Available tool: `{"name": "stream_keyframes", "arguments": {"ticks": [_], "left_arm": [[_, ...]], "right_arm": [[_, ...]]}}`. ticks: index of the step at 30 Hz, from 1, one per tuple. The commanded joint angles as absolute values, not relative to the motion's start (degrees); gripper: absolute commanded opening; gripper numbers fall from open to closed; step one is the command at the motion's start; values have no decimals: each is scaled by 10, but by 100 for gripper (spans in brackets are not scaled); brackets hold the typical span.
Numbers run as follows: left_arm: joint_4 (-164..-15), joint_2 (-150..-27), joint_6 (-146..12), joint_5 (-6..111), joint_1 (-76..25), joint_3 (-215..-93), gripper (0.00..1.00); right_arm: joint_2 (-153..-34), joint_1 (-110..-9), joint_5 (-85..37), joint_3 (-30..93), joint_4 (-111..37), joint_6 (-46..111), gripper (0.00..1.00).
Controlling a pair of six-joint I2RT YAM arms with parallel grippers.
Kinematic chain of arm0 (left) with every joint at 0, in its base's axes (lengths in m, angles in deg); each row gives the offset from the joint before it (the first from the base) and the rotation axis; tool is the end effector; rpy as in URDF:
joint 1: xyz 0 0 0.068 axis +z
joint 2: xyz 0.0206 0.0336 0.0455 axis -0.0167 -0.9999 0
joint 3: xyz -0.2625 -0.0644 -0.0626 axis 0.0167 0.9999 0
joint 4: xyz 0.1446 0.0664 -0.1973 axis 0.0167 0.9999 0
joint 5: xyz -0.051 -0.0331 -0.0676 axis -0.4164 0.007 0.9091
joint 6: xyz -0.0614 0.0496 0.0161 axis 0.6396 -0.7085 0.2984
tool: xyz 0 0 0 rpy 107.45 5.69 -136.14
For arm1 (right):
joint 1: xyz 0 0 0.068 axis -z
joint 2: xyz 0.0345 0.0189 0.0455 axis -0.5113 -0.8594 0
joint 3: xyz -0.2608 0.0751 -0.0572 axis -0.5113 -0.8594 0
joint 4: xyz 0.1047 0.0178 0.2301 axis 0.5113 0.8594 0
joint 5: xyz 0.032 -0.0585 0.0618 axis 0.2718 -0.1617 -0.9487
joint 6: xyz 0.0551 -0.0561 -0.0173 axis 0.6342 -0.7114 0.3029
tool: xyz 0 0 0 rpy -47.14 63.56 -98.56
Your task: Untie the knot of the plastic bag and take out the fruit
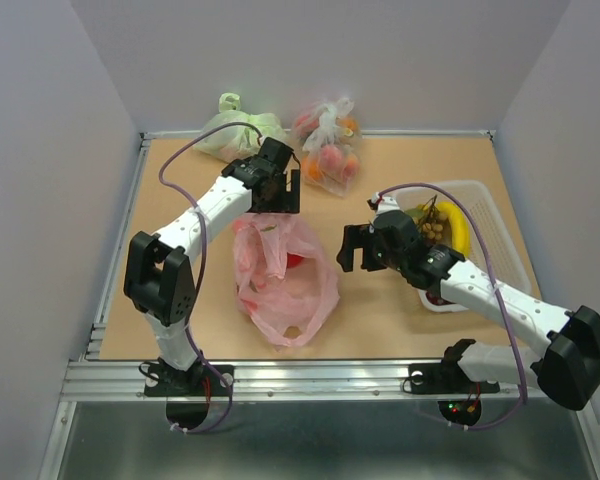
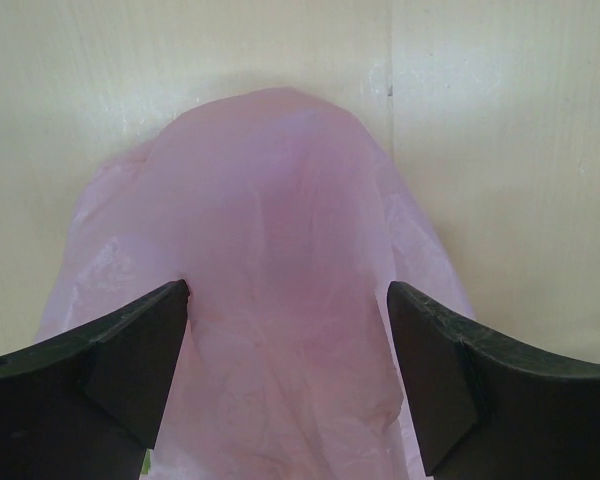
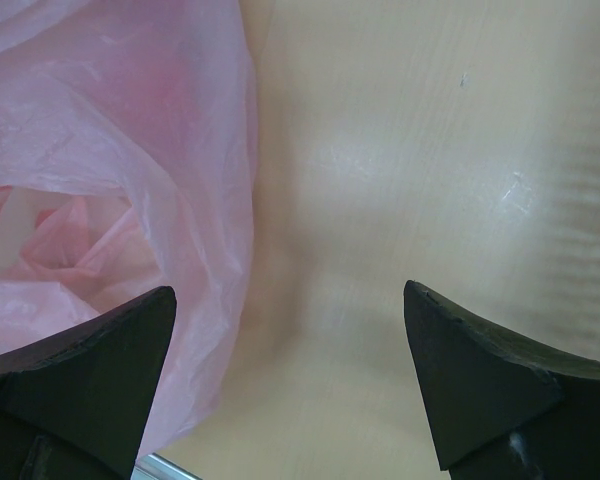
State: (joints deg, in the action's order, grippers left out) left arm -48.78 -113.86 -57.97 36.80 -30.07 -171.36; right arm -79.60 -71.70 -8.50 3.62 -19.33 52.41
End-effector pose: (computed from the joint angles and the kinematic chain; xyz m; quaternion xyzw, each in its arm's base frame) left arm 0.3522 -0.2013 0.2847 0.0651 0.9330 -0.0961 0.3406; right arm 0.2116 0.1704 0.2503 -0.0787 0.8944 0.1899 0.3972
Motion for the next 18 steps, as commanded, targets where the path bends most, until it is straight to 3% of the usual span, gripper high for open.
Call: {"name": "stream_keyframes", "arguments": {"ticks": [1, 6, 9, 10, 14, 18], "left_arm": [[-482, -1150, -592, 353, -302, -1713, 90], [-521, -1150, -579, 361, -302, -1665, 75], [-538, -1154, -572, 374, -305, -1644, 58], [-546, -1153, -569, 377, -305, -1634, 41], [-568, -1135, -562, 383, -305, -1623, 0], [-581, -1092, -560, 380, -305, -1633, 0]], "right_arm": [[-779, -722, -73, 22, -220, 534, 100], [-778, -721, -73, 18, -220, 533, 100], [-784, -722, -75, 18, -220, 533, 100], [-786, -722, -76, 19, -220, 533, 100], [-784, -722, -75, 18, -220, 533, 100], [-776, -722, -71, 15, -220, 530, 100]]}}
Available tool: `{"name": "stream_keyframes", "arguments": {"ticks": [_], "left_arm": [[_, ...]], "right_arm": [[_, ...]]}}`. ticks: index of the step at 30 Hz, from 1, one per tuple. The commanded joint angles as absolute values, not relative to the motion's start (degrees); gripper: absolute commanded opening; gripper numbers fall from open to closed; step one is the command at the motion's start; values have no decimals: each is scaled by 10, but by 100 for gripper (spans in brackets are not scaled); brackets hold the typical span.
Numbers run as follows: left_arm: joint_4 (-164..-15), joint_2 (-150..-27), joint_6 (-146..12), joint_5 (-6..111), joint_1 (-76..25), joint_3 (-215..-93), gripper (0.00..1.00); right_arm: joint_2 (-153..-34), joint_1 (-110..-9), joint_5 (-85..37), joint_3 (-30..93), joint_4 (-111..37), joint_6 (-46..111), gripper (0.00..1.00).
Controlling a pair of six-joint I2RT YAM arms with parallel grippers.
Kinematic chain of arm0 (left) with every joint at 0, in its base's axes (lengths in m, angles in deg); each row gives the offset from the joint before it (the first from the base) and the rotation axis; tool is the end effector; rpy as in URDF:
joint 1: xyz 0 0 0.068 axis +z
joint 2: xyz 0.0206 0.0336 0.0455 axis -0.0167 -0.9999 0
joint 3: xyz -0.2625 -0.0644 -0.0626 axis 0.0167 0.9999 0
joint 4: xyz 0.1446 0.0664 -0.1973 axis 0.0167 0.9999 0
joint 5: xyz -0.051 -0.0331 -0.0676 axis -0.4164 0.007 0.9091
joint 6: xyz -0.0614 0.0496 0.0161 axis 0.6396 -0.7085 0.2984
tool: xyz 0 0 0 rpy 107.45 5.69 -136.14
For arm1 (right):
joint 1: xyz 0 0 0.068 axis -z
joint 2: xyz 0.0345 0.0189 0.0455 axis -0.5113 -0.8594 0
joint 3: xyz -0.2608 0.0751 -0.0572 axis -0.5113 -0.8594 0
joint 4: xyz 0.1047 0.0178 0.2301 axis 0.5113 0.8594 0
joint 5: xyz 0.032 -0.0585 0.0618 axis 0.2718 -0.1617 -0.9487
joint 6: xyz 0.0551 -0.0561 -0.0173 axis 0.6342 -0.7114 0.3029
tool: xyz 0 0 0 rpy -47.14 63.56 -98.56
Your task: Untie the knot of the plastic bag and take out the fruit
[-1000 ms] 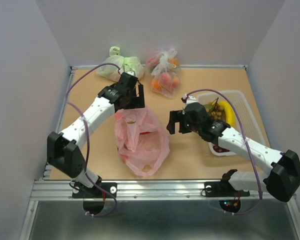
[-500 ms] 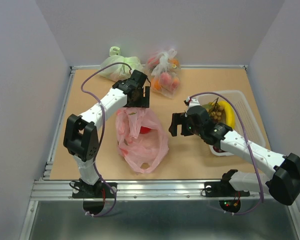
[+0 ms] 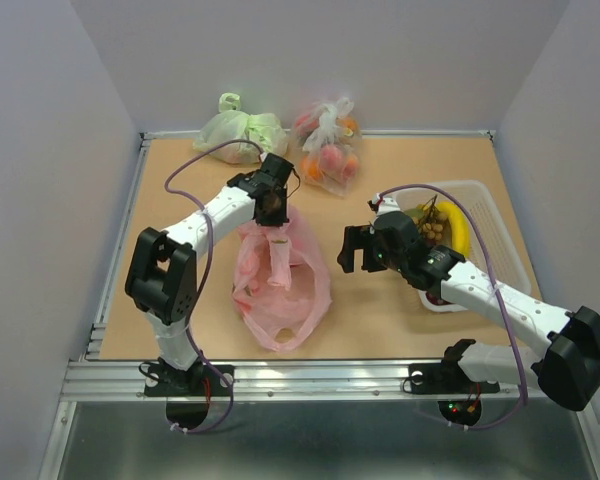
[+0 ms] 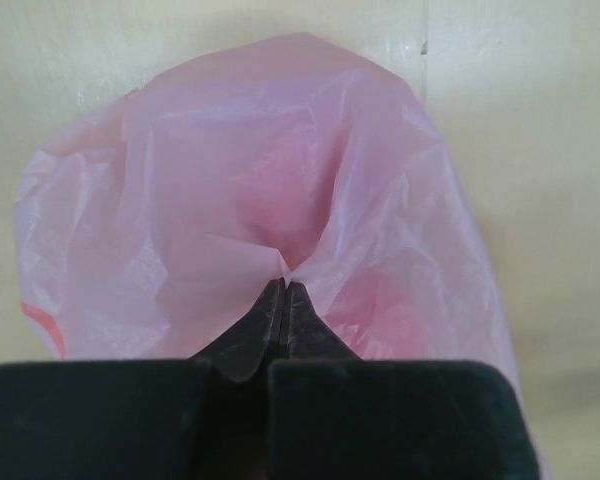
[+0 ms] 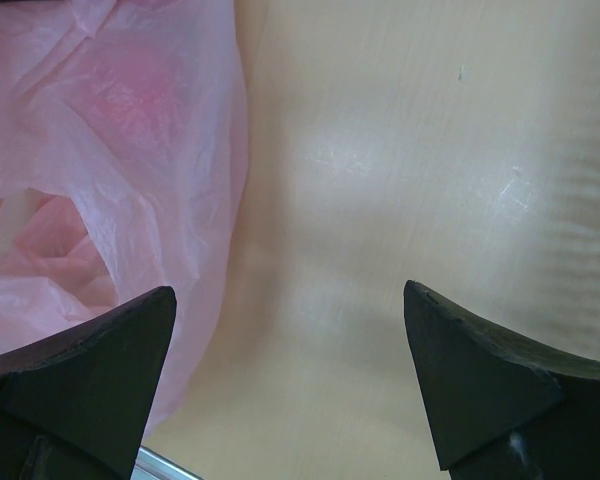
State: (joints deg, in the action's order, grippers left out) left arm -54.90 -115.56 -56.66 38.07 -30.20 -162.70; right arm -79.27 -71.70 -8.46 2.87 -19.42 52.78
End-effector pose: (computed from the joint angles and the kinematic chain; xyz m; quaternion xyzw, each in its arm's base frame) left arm 0.3496 -0.2026 0.2323 0.0623 0.9460 -0.0937 0.3040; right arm 0.2100 0.1690 0.2473 -0.0760 0.8959 0.1894 0.3947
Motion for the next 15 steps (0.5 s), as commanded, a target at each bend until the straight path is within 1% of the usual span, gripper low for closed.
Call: {"name": "stream_keyframes", "arguments": {"ticks": [1, 4, 7, 8, 10, 11, 13, 15], "left_arm": [[-582, -1080, -557, 379, -308, -1637, 0], [-581, -1023, -550, 366, -315, -1654, 0], [-587, -951, -542, 323, -350, -1653, 0], [-604, -911, -538, 313, -373, -1630, 0], [-632, -872, -510, 320, -379, -1587, 0], [-654, -843, -502, 326, -378, -1542, 0], [-657, -829, -481, 324, -378, -1498, 0], [-652, -829, -470, 335, -378, -1482, 0]], "right_arm": [[-772, -722, -69, 14, -220, 531, 100], [-765, -722, -68, 16, -221, 529, 100], [-761, -722, -67, 19, -220, 527, 100], [-763, -722, -69, 20, -221, 523, 100], [-765, -723, -73, 24, -220, 522, 100], [-765, -723, -76, 26, -221, 520, 100], [-765, -723, -85, 31, -220, 515, 100], [-765, -726, -98, 36, -220, 502, 100]]}}
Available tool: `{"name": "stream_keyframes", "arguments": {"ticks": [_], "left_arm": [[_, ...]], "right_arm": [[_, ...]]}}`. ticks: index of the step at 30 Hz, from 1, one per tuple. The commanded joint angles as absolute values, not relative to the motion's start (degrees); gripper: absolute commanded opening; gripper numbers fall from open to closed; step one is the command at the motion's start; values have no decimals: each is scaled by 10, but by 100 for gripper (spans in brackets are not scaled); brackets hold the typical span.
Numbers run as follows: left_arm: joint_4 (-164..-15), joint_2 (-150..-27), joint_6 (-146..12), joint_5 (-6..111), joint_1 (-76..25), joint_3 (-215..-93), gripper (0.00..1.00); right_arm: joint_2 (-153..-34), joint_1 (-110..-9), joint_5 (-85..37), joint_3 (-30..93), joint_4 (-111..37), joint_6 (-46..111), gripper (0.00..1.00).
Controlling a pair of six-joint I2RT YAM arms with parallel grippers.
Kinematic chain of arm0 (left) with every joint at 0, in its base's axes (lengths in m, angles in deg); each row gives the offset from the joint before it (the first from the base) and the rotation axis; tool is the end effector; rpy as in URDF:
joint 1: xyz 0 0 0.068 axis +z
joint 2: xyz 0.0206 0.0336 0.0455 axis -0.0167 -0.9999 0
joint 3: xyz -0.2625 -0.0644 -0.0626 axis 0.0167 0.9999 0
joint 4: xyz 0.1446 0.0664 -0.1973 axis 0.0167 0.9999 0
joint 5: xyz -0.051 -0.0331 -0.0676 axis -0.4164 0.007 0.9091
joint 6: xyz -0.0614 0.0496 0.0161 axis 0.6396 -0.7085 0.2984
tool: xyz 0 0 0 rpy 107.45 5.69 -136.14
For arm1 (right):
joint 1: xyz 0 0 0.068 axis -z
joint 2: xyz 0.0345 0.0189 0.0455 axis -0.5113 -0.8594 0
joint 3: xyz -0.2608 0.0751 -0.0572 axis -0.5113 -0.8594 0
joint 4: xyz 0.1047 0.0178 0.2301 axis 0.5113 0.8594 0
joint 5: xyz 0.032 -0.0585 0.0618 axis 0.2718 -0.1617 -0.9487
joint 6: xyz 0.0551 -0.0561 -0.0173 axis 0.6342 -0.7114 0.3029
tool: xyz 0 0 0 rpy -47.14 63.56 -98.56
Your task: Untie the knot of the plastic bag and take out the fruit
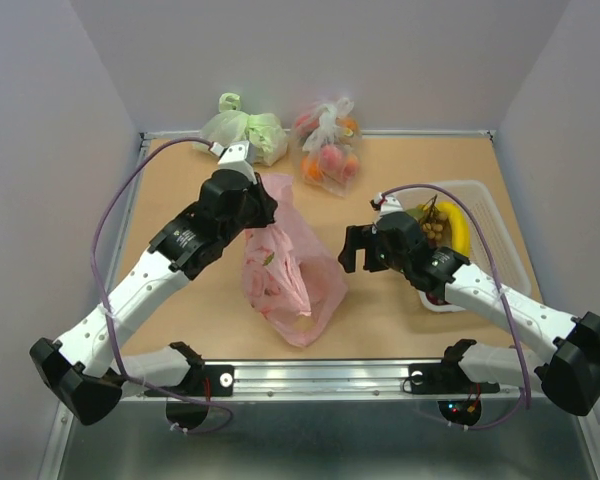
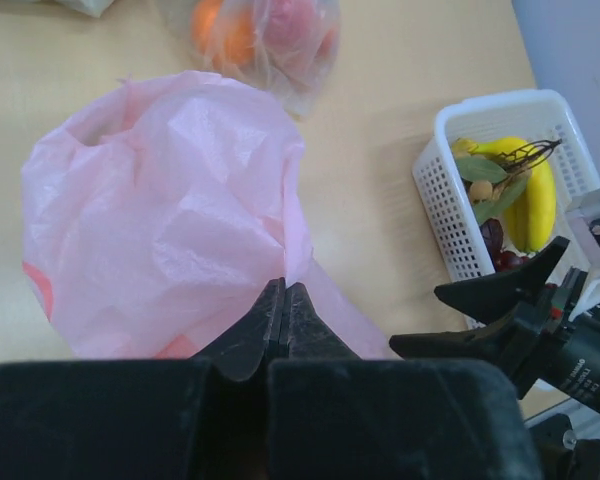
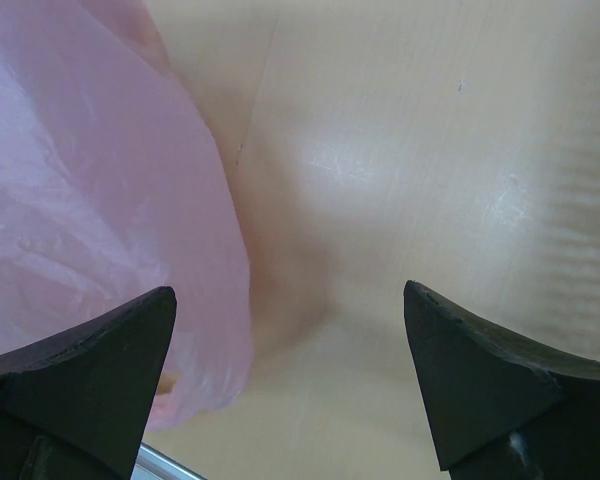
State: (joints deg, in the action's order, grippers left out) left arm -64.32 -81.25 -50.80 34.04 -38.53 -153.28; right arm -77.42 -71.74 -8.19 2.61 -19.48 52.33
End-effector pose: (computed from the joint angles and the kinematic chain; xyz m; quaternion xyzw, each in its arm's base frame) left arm 0.2278 -0.1717 0.3913 0.0338 0.8120 -0.2584 0.5222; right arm 0.2064 0.1657 0.2538 -0.0771 0.8894 0.1937 0.4069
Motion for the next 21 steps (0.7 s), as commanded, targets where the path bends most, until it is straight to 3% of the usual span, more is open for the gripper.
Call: {"name": "stream_keyframes", "arguments": {"ticks": [1, 10, 21], "left_arm": [[-656, -831, -467, 342, -378, -1474, 0], [-670, -824, -417, 326, -374, -1438, 0], [-680, -856, -408, 386, -302, -1466, 0]], "right_arm": [[-762, -729, -101, 40, -220, 498, 100], [-732, -793, -132, 69, -220, 489, 96], [-853, -953, -72, 92, -300, 545, 86]]}}
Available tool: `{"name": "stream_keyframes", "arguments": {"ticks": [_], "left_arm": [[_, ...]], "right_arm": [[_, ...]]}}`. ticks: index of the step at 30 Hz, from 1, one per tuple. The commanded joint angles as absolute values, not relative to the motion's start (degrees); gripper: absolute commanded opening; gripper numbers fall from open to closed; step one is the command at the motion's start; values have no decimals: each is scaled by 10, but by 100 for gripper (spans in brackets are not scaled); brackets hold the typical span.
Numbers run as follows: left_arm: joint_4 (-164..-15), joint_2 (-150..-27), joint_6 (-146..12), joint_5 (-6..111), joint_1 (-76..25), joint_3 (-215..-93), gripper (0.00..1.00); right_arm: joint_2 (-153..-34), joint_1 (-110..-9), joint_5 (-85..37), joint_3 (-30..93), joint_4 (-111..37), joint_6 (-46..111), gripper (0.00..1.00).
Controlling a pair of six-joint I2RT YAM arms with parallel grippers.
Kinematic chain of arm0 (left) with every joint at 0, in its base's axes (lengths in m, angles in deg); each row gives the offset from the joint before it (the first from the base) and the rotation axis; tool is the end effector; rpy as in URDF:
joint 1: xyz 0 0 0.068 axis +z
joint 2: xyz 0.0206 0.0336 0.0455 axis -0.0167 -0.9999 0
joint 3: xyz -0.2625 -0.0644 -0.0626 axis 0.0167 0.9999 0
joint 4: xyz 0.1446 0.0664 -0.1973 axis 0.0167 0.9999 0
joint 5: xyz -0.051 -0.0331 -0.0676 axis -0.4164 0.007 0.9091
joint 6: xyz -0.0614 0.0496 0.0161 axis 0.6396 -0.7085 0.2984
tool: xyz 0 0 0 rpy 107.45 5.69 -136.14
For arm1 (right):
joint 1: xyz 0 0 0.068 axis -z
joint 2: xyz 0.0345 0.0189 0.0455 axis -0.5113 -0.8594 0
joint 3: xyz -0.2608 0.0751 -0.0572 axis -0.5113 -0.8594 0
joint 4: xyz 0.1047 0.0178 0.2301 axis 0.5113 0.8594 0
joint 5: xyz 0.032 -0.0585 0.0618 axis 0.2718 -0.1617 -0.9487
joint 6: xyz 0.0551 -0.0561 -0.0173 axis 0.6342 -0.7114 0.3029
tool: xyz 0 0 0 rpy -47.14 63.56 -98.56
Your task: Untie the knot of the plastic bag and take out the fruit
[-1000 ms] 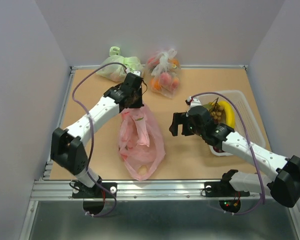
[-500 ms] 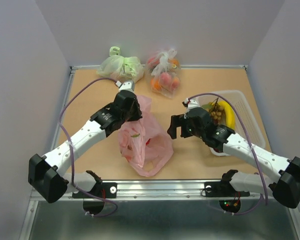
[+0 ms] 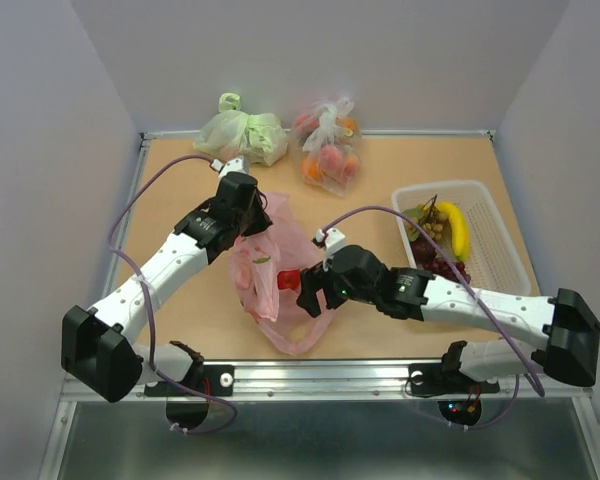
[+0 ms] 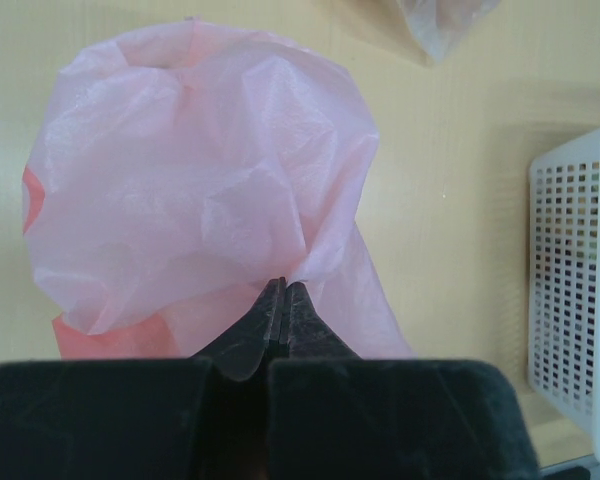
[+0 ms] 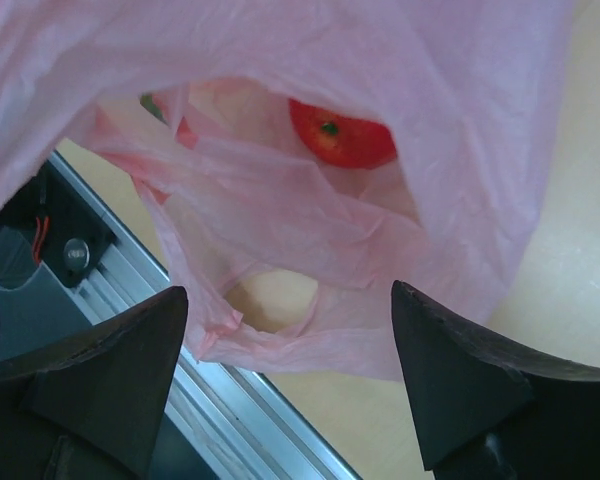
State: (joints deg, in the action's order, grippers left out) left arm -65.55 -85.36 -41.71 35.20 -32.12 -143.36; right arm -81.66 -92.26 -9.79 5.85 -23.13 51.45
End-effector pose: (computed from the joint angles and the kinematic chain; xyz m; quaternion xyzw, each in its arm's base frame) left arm 0.2583 -0.1551 0.3107 -0.0645 0.8697 -0.2200 0.4372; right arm 0.1441 0.2478 0.2624 -0.2426 0.8488 0.2842 0.3740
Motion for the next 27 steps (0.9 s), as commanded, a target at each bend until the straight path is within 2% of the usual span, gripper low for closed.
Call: {"name": "stream_keyframes", "arguments": {"ticks": [1, 6, 8, 10, 11, 22, 27], "left_arm": [[-683, -856, -407, 393, -302, -1466, 0], [-682, -856, -404, 414, -296, -1465, 0], [-681, -855, -406, 417, -295, -1465, 0], [-670, -846, -414, 425, -294, -1459, 0], [-670, -846, -416, 426, -294, -1459, 0], [-658, -805, -420, 457, -294, -1424, 0], [-656, -798, -419, 478, -294, -1417, 0]], "right_arm": [[-863, -958, -72, 91, -327, 549, 83], [-919, -969, -60, 93, -375, 588, 75], [-938, -969, -15, 85, -416, 602, 70], [-965, -968, 86, 76, -451, 633, 62], [-965, -968, 97, 78, -458, 636, 62], [-1075, -936, 121, 128, -515, 662, 92], [-1118, -929, 87, 128, -583, 652, 95]]}}
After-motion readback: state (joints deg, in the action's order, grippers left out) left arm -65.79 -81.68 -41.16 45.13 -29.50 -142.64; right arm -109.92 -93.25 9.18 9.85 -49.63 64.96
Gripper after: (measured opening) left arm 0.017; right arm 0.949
